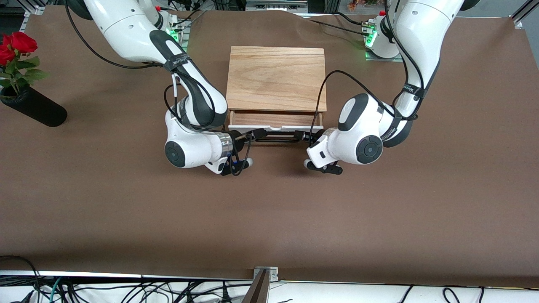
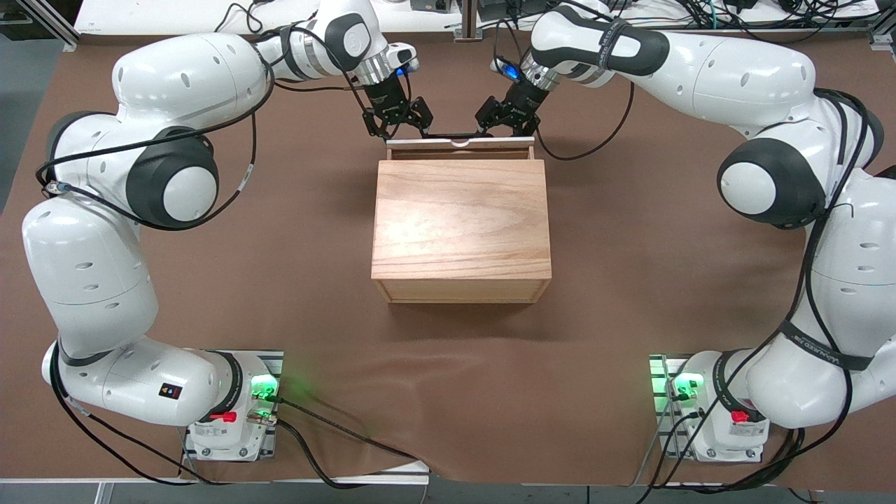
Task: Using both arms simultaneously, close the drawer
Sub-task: 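Push the white drawer front into the cabinet with both grippers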
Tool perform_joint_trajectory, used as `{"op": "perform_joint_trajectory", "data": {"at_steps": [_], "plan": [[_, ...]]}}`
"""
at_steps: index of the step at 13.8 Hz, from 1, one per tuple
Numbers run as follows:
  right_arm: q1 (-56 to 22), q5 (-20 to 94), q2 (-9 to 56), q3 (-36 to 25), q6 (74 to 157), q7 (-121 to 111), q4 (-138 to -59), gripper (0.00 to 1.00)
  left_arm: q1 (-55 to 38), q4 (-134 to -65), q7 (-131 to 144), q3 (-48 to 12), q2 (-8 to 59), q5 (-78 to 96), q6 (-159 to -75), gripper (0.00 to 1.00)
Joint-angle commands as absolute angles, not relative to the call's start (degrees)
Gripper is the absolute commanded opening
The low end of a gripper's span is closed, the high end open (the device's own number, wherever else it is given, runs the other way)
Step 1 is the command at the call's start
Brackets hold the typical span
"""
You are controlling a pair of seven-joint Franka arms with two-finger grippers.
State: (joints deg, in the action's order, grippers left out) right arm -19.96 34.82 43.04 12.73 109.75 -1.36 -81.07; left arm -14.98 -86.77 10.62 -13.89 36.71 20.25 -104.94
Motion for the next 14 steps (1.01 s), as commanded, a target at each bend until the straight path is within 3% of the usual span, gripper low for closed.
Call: {"op": "perform_joint_trajectory", "data": {"at_steps": [1, 14], "plan": [[-19.4, 35.7, 43.1, 13.0, 105.6, -1.3, -80.6, 1.0, -15.1, -88.8, 9.6, -13.4, 35.9, 20.1, -99.2, 1.0], [-19.5, 35.5, 43.2, 13.0, 94.0, -1.5, -80.5, 1.0, -15.3, -89.3, 9.7, -13.4, 35.5, 20.0, -94.0, 1.0]]}}
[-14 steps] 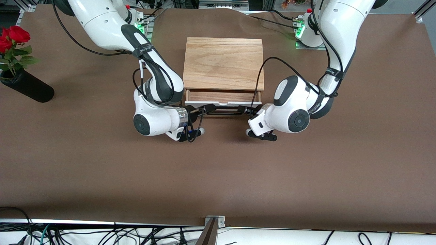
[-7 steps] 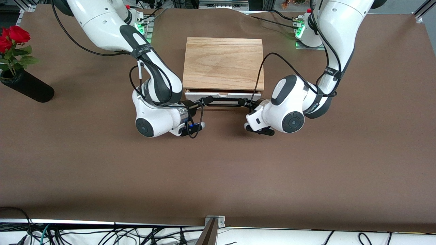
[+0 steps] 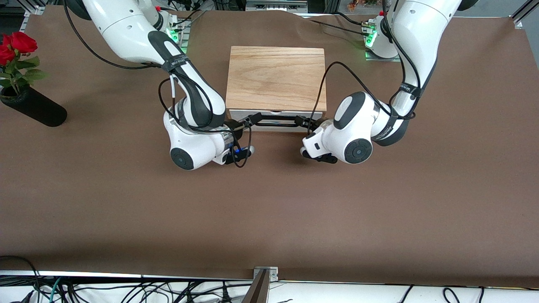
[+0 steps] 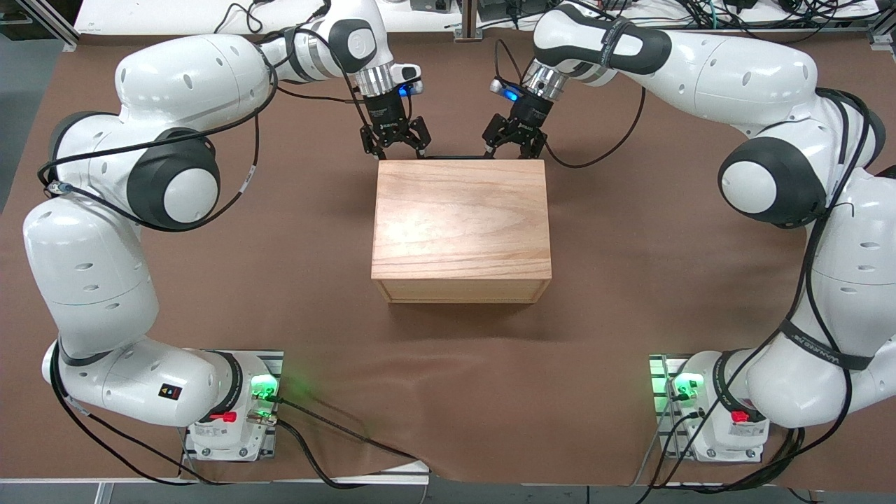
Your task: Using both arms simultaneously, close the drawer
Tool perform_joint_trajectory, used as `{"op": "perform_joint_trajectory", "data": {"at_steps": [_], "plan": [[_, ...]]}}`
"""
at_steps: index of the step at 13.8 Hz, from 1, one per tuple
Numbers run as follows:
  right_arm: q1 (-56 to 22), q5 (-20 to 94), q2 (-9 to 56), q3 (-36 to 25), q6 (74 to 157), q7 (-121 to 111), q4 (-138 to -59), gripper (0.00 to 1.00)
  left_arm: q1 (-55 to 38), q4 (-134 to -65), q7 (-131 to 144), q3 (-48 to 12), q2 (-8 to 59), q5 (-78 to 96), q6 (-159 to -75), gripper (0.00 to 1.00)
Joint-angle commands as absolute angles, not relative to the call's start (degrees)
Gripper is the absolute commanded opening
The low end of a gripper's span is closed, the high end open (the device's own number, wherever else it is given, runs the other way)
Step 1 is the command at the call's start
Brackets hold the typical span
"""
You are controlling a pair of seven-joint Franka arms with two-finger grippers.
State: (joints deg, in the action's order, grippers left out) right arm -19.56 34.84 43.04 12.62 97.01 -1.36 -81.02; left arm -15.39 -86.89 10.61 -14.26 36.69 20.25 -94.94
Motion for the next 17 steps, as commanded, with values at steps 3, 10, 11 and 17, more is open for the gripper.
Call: {"op": "perform_joint_trajectory", "data": {"at_steps": [3, 10, 11, 17], "plan": [[-19.9, 35.2, 43.3, 13.0, 94.0, -1.6, -80.5, 1.0, -15.3, -89.6, 9.6, -13.4, 35.5, 20.0, -94.0, 1.0], [-19.2, 35.3, 43.3, 12.9, 100.5, -6.0, -78.8, 1.0, -13.0, -86.2, 9.5, -12.7, 33.8, 18.4, -91.7, 1.0], [-19.2, 35.3, 43.3, 12.9, 103.0, -7.1, -78.4, 1.0, -12.6, -84.8, 9.5, -12.4, 33.1, 17.5, -90.6, 1.0], [-19.2, 26.7, 42.6, 8.4, 107.1, -7.5, -68.4, 1.0, -5.9, -74.8, 9.1, -12.1, 31.7, 13.1, -88.5, 1.0]]}}
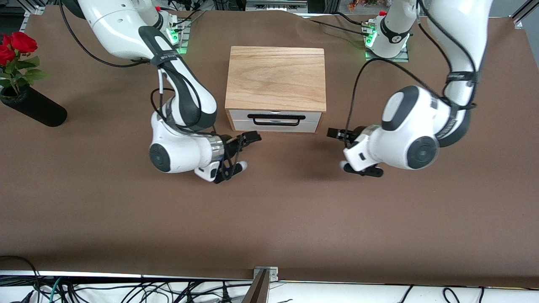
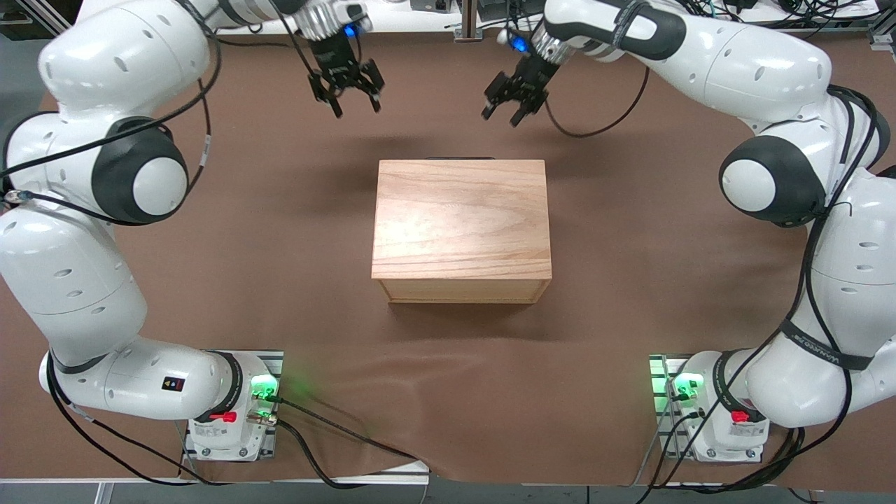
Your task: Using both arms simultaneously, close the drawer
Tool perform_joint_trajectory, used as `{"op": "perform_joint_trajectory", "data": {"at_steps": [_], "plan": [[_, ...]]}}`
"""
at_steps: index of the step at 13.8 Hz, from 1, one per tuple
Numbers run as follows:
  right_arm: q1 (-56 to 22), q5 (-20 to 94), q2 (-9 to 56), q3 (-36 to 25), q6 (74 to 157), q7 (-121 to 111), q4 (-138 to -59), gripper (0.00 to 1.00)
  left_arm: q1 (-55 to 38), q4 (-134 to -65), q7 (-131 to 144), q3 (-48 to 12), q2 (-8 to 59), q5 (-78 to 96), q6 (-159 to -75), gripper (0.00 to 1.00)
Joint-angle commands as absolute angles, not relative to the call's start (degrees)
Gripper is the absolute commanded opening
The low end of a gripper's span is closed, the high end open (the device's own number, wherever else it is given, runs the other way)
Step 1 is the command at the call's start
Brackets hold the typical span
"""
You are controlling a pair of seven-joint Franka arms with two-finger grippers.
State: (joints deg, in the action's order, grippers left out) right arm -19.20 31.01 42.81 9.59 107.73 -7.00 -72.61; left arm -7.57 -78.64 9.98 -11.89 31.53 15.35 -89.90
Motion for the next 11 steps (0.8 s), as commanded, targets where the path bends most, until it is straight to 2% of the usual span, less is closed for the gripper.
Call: {"op": "perform_joint_trajectory", "data": {"at_steps": [1, 3, 6, 11], "plan": [[-19.2, 21.7, 42.5, 8.3, 107.1, -7.6, -66.8, 1.0, -5.6, -73.0, 9.1, -12.0, 31.4, 11.1, -88.5, 1.0], [-19.1, 14.0, 42.5, 7.0, 107.1, -8.0, -64.9, 1.0, -5.5, -71.3, 9.0, -12.1, 29.6, 6.7, -88.6, 1.0], [-16.0, 13.0, 42.4, 5.0, 106.6, -8.2, -64.5, 1.0, -4.8, -69.1, 9.1, -12.0, 26.2, 3.4, -88.6, 1.0], [-13.8, 4.1, 39.0, -3.0, 107.1, -8.7, -64.7, 1.0, -4.1, -69.7, 9.1, -11.4, 18.9, -7.1, -89.1, 1.0]]}}
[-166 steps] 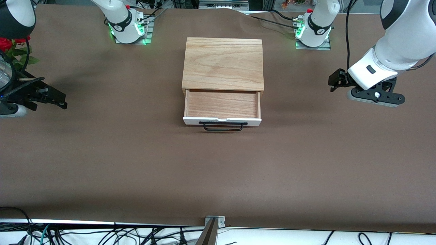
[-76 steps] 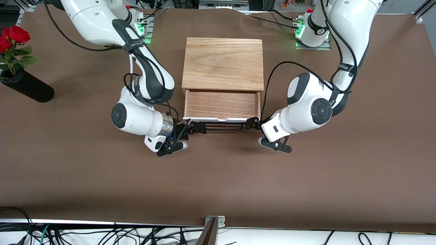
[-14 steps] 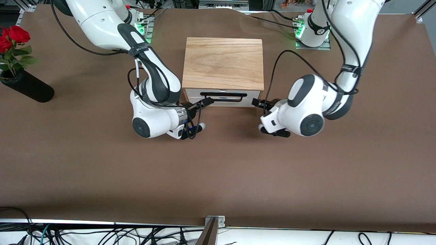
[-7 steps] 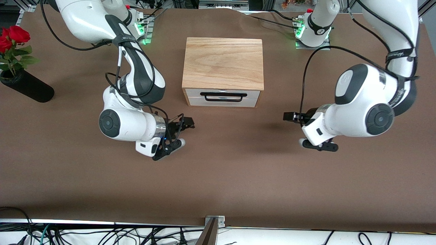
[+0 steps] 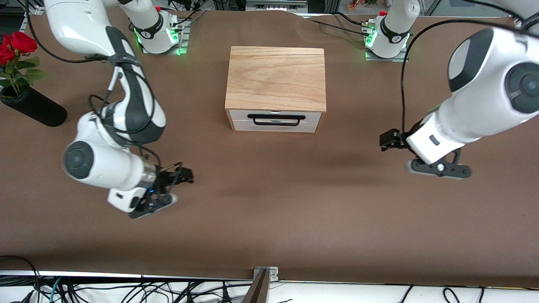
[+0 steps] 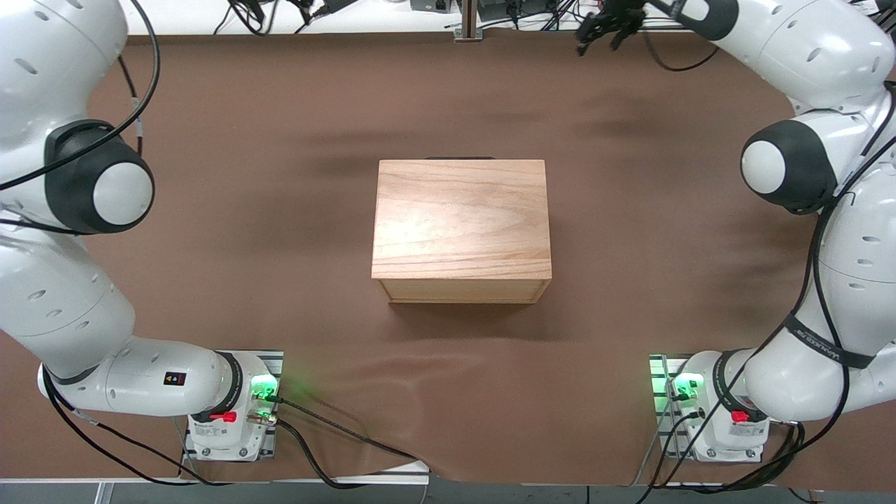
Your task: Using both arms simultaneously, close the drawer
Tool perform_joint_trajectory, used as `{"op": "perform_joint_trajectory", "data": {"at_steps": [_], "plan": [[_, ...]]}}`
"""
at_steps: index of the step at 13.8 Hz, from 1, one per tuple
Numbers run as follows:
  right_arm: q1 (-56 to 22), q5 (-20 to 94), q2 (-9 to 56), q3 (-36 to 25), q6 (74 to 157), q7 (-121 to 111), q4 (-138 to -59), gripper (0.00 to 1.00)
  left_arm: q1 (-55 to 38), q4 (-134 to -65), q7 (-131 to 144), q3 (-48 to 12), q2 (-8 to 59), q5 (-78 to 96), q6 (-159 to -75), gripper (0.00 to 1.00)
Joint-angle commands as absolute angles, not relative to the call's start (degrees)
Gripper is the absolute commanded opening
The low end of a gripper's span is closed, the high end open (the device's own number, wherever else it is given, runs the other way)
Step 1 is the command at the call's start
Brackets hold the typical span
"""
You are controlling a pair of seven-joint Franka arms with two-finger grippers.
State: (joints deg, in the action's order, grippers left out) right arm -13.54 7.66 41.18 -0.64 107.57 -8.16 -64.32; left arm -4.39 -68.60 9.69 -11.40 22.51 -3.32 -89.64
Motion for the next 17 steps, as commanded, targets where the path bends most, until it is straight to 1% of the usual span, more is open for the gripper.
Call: {"op": "perform_joint_trajectory", "data": {"at_steps": [1, 4, 7, 9, 10, 12, 14, 17], "plan": [[-12.6, 2.4, 36.7, -3.3, 107.2, -8.5, -65.6, 1.0, -2.5, -71.4, 8.8, -11.3, 17.1, -7.5, -89.3, 1.0], [-9.4, 1.2, 25.7, -3.3, 109.4, -8.1, -75.6, 1.0, -0.2, -83.6, 8.6, -10.6, 8.6, -6.9, -93.1, 1.0], [-7.9, 1.0, 16.9, -3.2, 109.3, -8.1, -81.2, 1.0, -0.4, -87.8, 7.1, -9.3, 5.0, -6.4, -94.1, 1.0], [-6.8, 0.9, 11.8, -3.0, 108.5, -8.0, -85.0, 1.0, -1.3, -92.8, 5.0, -5.8, 1.5, -3.5, -97.5, 1.0], [-6.2, 0.9, 10.5, -2.9, 107.2, -8.0, -85.7, 1.0, -1.6, -95.2, 4.7, -4.9, 0.1, -1.4, -99.3, 1.0], [-5.3, -0.1, 9.0, -2.6, 103.6, -6.2, -85.8, 1.0, -1.8, -97.8, 4.7, -4.5, -2.0, -1.0, -99.8, 1.0], [-4.0, -1.1, 8.2, -1.3, 101.2, 0.1, -85.8, 1.0, -1.8, -99.0, 4.7, -4.3, -2.9, -1.0, -99.8, 1.0], [-2.4, -1.1, 6.9, 0.7, 100.7, 1.5, -87.3, 1.0, -2.7, -99.7, 5.0, -4.2, -4.0, -1.0, -99.8, 1.0]]}}
